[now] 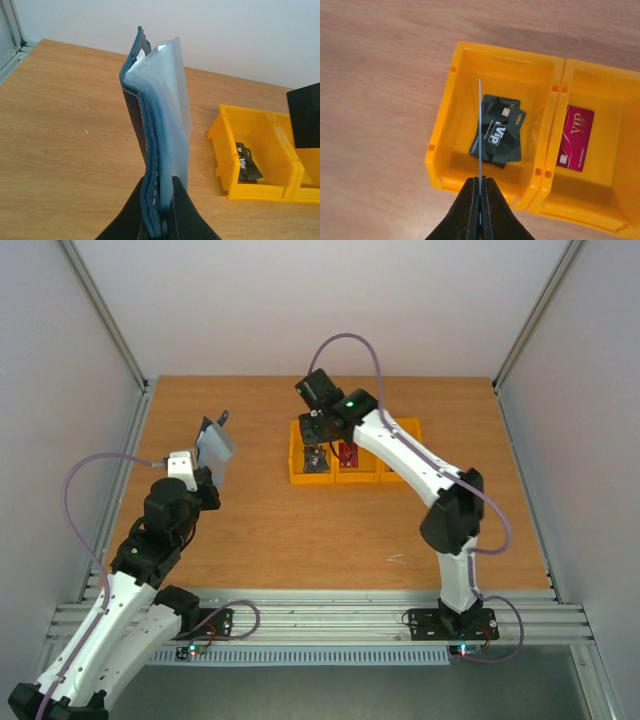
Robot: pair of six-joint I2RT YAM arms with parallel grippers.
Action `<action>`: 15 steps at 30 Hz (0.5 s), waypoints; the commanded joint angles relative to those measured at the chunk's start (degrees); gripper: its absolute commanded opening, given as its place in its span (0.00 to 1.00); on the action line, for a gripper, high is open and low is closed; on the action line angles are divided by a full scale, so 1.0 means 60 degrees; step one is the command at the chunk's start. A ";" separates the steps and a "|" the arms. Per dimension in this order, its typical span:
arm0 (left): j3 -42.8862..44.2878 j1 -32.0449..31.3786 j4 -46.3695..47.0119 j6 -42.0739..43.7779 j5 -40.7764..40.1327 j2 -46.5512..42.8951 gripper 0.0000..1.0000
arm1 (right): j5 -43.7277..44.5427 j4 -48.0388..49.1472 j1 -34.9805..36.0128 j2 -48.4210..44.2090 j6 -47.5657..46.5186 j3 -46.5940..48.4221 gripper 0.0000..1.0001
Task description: Take the credit cards out of the card holder
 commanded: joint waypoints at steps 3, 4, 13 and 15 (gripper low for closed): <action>-0.0432 0.0027 0.0190 -0.0423 -0.0534 -0.0535 0.00 | 0.1623 -0.0865 0.0104 0.2094 0.0799 0.1796 0.01; -0.0519 0.0027 0.0190 -0.0451 -0.0550 -0.0612 0.00 | 0.1745 -0.0975 0.0108 0.2456 0.0807 0.2081 0.01; -0.0819 0.0020 0.0196 -0.0442 -0.0680 -0.1171 0.00 | 0.3894 -0.2134 0.0679 0.4158 0.1687 0.3275 0.01; -0.0844 0.0027 0.0209 -0.0457 -0.0688 -0.1184 0.00 | 0.4064 -0.2169 0.0728 0.4333 0.1960 0.3278 0.01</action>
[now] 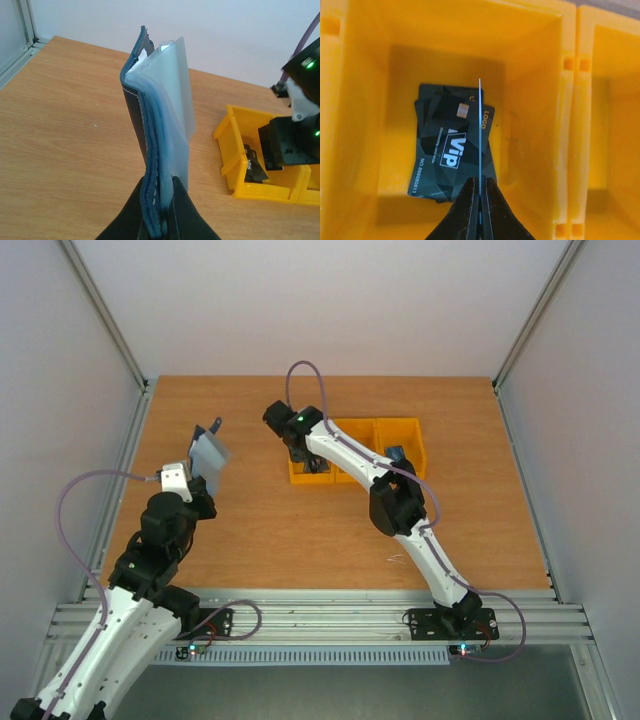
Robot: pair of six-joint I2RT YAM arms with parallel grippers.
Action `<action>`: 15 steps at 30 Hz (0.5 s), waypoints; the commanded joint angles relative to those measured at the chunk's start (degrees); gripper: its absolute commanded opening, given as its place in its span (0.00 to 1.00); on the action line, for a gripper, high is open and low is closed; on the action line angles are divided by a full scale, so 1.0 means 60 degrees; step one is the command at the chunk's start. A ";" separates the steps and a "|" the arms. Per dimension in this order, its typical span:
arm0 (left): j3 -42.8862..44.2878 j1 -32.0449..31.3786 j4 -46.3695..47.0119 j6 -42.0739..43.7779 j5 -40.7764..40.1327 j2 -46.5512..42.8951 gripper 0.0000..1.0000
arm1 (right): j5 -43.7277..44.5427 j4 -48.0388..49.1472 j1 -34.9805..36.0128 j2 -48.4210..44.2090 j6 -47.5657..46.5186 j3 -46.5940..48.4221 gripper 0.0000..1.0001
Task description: Take the credit cards out of the card holder
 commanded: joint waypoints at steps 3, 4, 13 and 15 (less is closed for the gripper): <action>-0.0136 0.0027 0.0433 -0.0137 -0.0234 -0.0250 0.00 | 0.1394 -0.0925 0.0308 0.0572 0.1186 0.0758 0.01; -0.0142 0.0027 0.0435 -0.0126 -0.0226 -0.0262 0.00 | 0.1463 -0.1127 0.0297 0.0719 0.1320 0.0941 0.01; -0.0200 0.0015 0.0479 -0.0089 -0.0227 -0.0323 0.00 | 0.0959 -0.1503 0.0073 0.1049 0.2171 0.1174 0.23; -0.0202 0.0013 0.0501 -0.0067 -0.0179 -0.0319 0.00 | 0.0832 -0.1389 0.0073 0.0948 0.2043 0.1235 0.29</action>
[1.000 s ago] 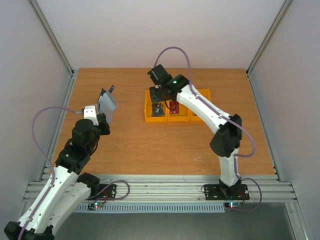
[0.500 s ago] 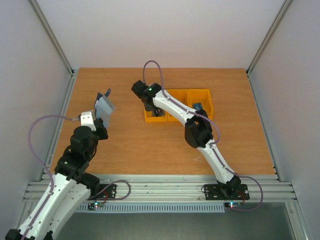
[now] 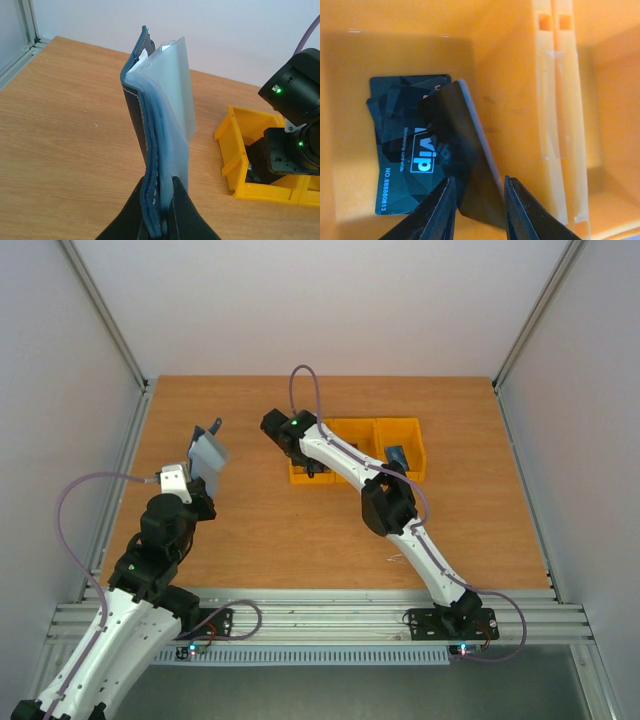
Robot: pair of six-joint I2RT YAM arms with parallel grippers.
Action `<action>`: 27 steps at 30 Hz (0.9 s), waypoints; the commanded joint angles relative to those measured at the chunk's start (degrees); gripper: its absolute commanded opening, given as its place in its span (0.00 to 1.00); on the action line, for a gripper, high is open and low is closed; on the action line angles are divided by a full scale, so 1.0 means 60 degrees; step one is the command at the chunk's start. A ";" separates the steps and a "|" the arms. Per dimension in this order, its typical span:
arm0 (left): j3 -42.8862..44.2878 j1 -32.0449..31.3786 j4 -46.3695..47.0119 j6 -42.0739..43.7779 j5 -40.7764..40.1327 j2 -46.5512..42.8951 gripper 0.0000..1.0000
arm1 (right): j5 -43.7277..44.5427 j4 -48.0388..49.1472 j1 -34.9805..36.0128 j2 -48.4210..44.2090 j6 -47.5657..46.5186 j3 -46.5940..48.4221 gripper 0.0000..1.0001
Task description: Take the credit cards out of the card holder
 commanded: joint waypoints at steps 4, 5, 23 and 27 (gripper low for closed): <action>-0.0098 0.0013 0.0525 -0.0026 -0.0028 -0.0089 0.00 | -0.0478 0.0365 -0.0062 -0.0462 0.0175 0.0436 0.32; -0.0097 0.0013 0.0528 -0.0038 -0.0004 -0.0080 0.00 | -0.0598 0.0543 -0.0049 -0.0593 0.0121 0.0438 0.32; -0.0134 0.0013 0.0561 -0.0115 0.0196 0.0015 0.00 | -0.1468 0.1038 -0.0473 -0.0567 -0.0753 0.0474 0.31; -0.0133 0.0011 0.0542 -0.0101 0.0195 0.0029 0.00 | -0.1285 0.0676 -0.0570 -0.0110 -0.0834 0.0601 0.31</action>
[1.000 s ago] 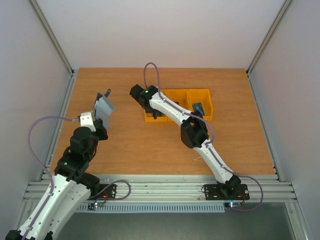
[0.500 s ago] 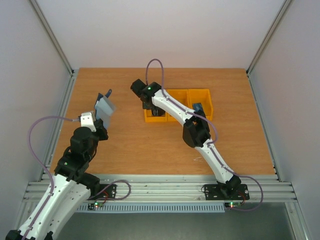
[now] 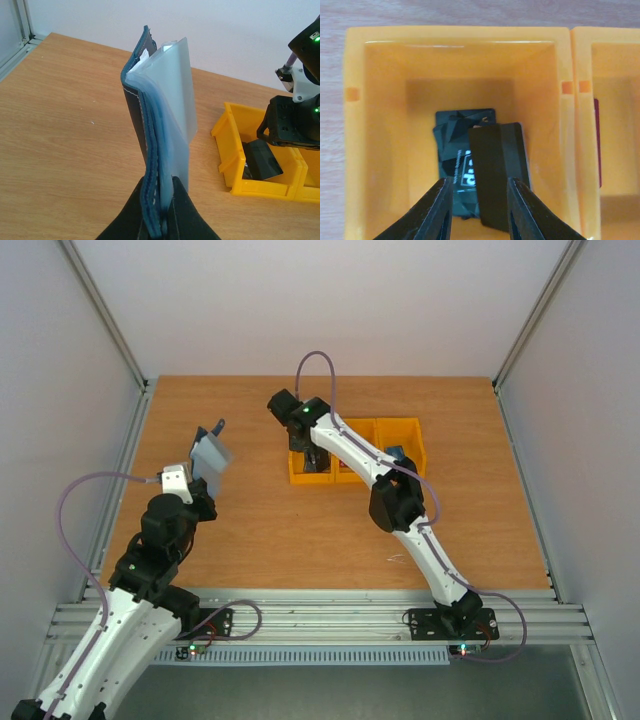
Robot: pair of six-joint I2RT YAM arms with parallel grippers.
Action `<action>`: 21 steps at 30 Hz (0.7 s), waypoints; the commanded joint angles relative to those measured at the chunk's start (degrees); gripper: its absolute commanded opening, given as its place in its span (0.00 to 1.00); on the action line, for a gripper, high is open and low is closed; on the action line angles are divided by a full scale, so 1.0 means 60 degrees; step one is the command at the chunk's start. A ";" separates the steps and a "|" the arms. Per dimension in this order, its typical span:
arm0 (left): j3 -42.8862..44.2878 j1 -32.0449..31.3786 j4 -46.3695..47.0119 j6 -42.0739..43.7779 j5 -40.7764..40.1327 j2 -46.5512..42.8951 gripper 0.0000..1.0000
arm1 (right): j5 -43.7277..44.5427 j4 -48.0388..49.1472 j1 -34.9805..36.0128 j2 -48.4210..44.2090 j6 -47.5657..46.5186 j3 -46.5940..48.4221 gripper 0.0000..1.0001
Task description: Take the credit cards out of the card holder
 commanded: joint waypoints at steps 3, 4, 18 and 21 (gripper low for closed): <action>-0.0098 0.0013 0.0543 -0.0086 0.0068 0.0050 0.00 | 0.0354 -0.0421 -0.0202 0.0720 -0.0374 0.0321 0.31; -0.0097 0.0013 0.0540 -0.0091 0.0081 0.0058 0.00 | 0.0374 -0.0456 -0.0233 0.0834 -0.0379 0.0327 0.31; -0.0152 0.0020 0.0613 -0.0111 0.0167 0.0201 0.00 | -0.1389 -0.0060 -0.0327 0.1240 -0.0059 0.0425 0.32; -0.0363 0.0018 0.0817 -0.0080 0.0315 0.0245 0.00 | -0.1139 0.0029 -0.0337 0.0798 -0.0080 0.0445 0.32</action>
